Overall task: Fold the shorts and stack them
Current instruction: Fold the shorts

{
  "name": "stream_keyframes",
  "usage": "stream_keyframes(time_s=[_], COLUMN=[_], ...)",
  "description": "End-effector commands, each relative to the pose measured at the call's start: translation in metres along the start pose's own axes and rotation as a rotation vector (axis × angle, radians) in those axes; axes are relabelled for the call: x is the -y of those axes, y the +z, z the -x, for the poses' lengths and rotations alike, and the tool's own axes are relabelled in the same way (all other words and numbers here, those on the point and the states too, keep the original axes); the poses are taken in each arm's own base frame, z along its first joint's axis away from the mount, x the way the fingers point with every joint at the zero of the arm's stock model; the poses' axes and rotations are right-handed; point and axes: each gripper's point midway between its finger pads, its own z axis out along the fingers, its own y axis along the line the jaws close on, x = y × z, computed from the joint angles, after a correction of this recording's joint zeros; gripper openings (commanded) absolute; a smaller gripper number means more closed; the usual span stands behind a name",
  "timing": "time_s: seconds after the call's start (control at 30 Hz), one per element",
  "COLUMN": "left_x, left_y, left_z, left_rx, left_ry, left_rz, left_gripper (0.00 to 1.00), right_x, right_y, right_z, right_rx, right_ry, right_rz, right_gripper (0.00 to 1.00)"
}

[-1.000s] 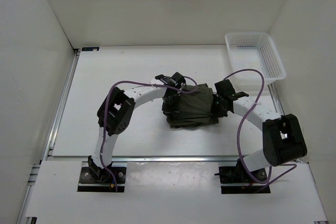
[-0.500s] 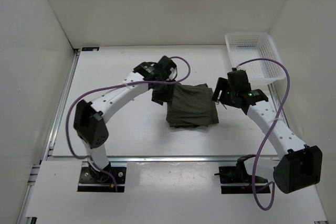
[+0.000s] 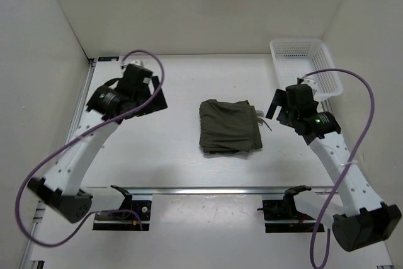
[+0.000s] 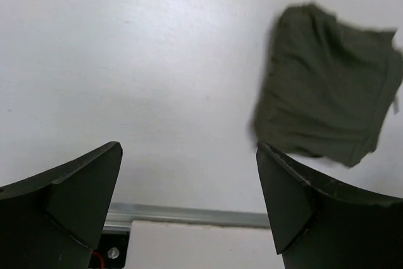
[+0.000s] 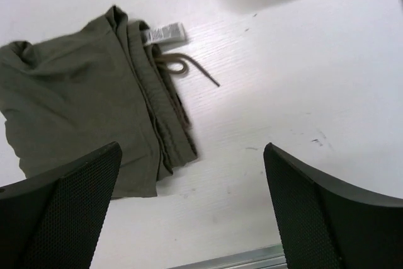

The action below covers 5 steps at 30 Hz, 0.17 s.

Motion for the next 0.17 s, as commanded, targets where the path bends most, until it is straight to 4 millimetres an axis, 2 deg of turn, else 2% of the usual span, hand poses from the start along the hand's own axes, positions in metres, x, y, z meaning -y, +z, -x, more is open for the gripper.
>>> stream_keyframes(time_s=[0.0,0.03,0.1,0.13], left_x=[-0.035,-0.036,-0.042,-0.046], left_y=[-0.033,-0.036,-0.044,-0.042], left_z=[0.023,0.024,0.024,0.023], left_rx=[0.179,0.193,0.217,0.213], left_ry=[-0.161,-0.178,-0.206,-0.21], left_rz=[0.05,0.038,0.03,0.043], left_gripper=[1.0,1.0,1.0,1.0], right_x=[0.023,0.026,0.033,0.034], right_y=[-0.025,-0.027,-0.031,-0.033], right_z=[0.019,0.018,0.012,0.01], right_rx=[0.089,0.09,0.093,0.098], right_ry=[0.006,0.004,0.004,0.015], right_rz=[-0.081,-0.091,-0.102,-0.099], right_gripper=[0.98,0.9,0.9,0.9])
